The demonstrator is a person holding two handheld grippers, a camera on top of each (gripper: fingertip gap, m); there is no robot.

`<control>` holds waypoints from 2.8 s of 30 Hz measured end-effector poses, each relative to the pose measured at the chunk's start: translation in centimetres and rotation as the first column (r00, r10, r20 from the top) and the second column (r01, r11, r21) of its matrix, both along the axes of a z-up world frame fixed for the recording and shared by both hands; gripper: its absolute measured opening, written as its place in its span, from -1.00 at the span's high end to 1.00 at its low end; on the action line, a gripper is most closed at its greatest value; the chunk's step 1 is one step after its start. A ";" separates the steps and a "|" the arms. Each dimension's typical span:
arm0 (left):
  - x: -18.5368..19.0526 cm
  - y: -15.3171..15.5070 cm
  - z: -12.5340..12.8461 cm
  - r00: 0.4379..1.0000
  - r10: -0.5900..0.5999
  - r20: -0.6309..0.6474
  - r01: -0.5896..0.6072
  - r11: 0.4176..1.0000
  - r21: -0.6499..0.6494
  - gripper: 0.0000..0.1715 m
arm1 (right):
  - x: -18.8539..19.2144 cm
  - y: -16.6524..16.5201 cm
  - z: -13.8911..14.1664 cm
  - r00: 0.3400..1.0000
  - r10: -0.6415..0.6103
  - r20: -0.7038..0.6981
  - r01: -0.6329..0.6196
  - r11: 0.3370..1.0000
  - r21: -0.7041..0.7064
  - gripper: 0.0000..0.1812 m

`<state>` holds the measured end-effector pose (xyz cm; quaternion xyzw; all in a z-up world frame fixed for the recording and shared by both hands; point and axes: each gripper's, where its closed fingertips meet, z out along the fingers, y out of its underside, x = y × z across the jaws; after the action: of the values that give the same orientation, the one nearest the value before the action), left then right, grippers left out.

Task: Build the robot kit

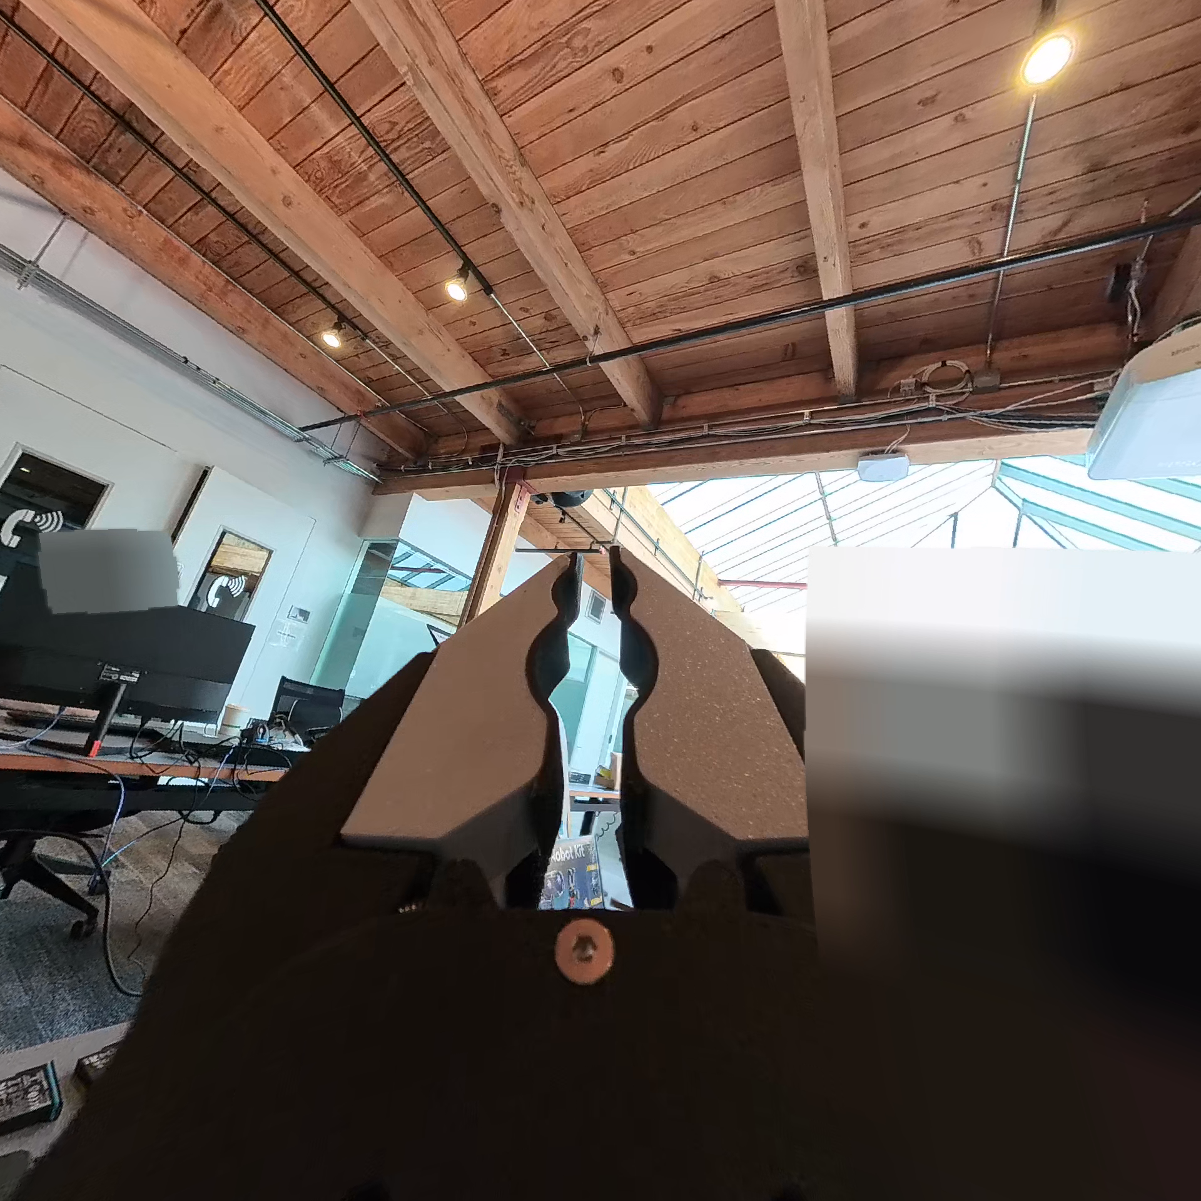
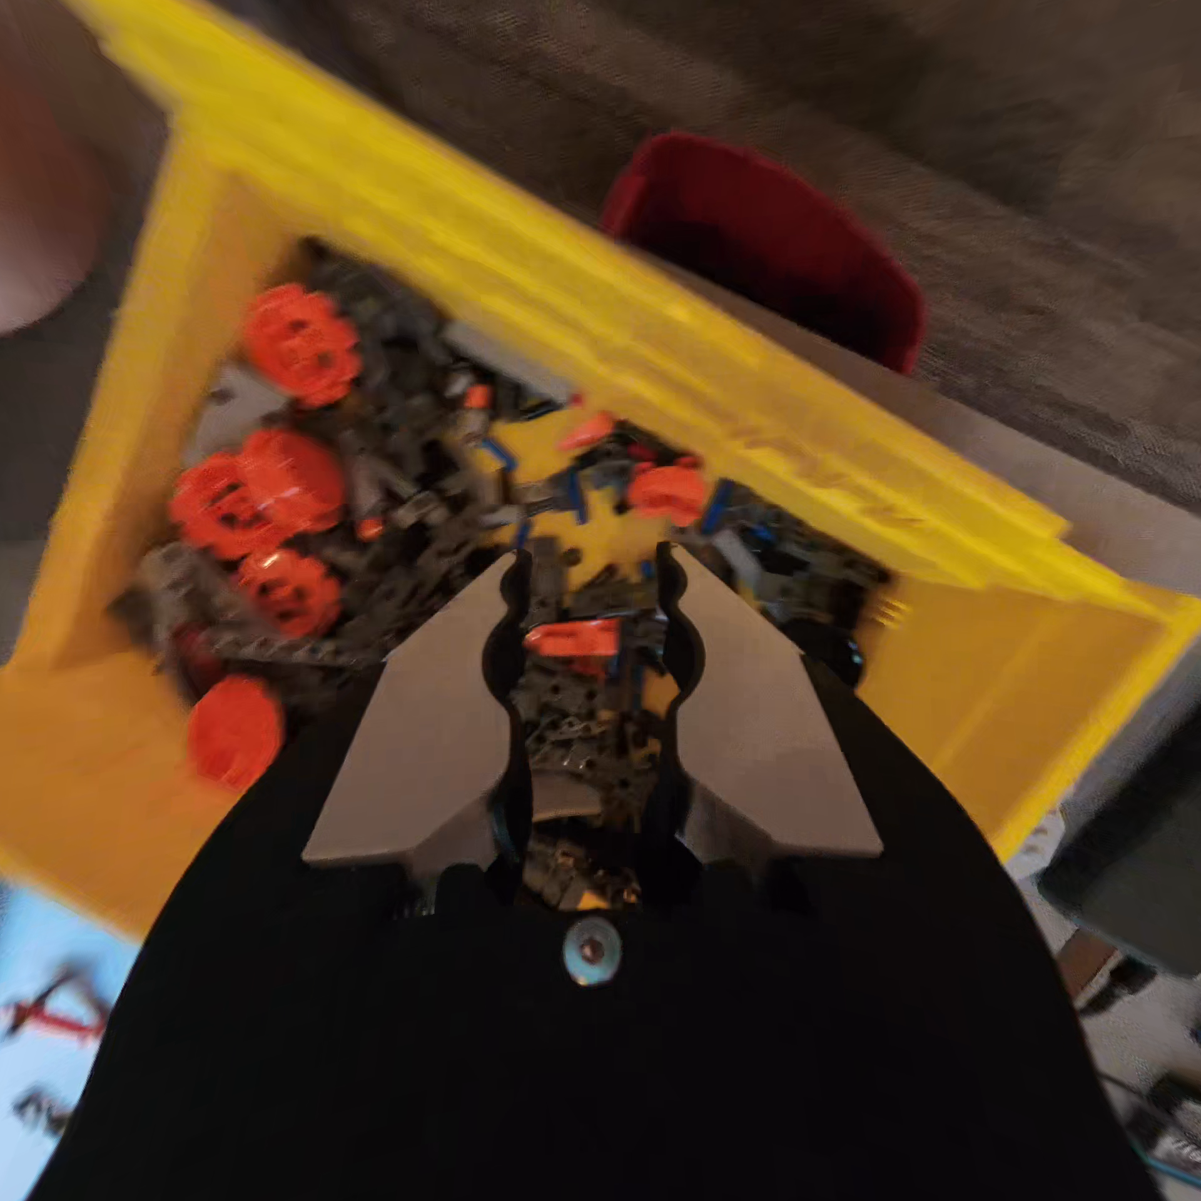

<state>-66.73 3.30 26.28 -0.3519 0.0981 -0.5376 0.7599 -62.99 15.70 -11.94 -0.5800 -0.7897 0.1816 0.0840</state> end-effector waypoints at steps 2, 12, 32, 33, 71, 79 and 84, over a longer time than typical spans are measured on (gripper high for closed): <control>0.1 0.1 0.0 1.000 -0.002 -0.004 0.002 1.000 -0.002 0.92 | -0.9 1.2 -1.5 0.994 -0.104 0.027 0.104 0.995 0.006 0.40; 0.0 0.0 0.0 1.000 -0.006 0.000 0.006 1.000 0.000 0.92 | -1.9 0.4 -5.0 0.985 -0.143 0.097 0.127 0.980 0.152 0.59; -0.1 -0.2 0.1 1.000 -0.007 0.006 0.007 1.000 0.006 0.93 | -0.5 6.3 -1.8 0.981 -0.192 0.018 0.184 0.960 0.212 0.43; -0.1 -0.2 0.1 1.000 -0.006 0.006 0.006 1.000 0.006 0.93 | -0.5 7.0 -2.2 0.990 -0.135 0.036 0.118 0.949 0.291 0.43; 0.1 -0.2 0.1 1.000 -0.009 0.009 0.009 1.000 0.011 0.93 | -1.6 6.1 -3.7 0.985 0.122 0.125 -0.161 0.913 0.375 0.47; 0.1 -0.4 0.2 1.000 -0.019 0.010 0.019 1.000 0.016 0.93 | 1.4 6.3 -4.7 0.955 0.074 0.286 -0.173 0.926 0.337 0.81; -0.4 -0.7 0.3 1.000 -0.012 0.025 0.012 1.000 0.026 0.93 | 3.4 7.1 -1.9 0.969 0.032 0.244 -0.121 0.924 0.362 0.84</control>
<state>-67.15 2.56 26.60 -0.3345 0.0976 -0.5453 0.7624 -59.57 22.84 -13.85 -0.5391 -0.8362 -0.0387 0.0925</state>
